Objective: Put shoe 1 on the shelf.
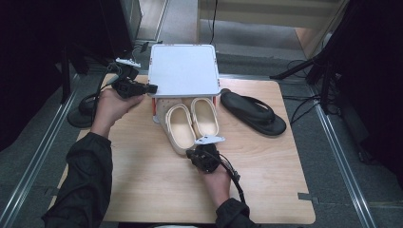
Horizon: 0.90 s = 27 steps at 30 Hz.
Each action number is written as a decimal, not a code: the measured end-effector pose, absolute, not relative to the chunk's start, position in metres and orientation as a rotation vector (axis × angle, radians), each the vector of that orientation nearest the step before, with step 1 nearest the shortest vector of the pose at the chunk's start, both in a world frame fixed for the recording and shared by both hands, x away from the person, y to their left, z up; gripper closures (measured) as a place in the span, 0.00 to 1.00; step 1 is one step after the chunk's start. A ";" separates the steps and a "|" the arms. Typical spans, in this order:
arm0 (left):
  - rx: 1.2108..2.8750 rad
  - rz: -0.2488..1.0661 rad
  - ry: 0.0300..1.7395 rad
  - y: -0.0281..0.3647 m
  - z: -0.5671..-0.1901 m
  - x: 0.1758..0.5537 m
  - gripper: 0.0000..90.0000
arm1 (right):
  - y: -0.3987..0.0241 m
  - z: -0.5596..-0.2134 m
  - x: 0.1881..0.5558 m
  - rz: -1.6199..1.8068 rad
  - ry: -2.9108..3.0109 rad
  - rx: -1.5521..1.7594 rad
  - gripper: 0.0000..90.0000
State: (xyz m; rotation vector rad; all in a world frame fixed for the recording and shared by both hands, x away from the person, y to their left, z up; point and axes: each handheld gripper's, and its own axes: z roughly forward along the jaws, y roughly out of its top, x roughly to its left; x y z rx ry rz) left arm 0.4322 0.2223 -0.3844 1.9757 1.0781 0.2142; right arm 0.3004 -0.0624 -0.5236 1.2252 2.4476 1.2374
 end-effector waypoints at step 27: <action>1.974 0.216 1.077 0.222 -0.385 0.432 1.00 | -0.034 -0.506 0.322 1.245 2.455 1.205 1.00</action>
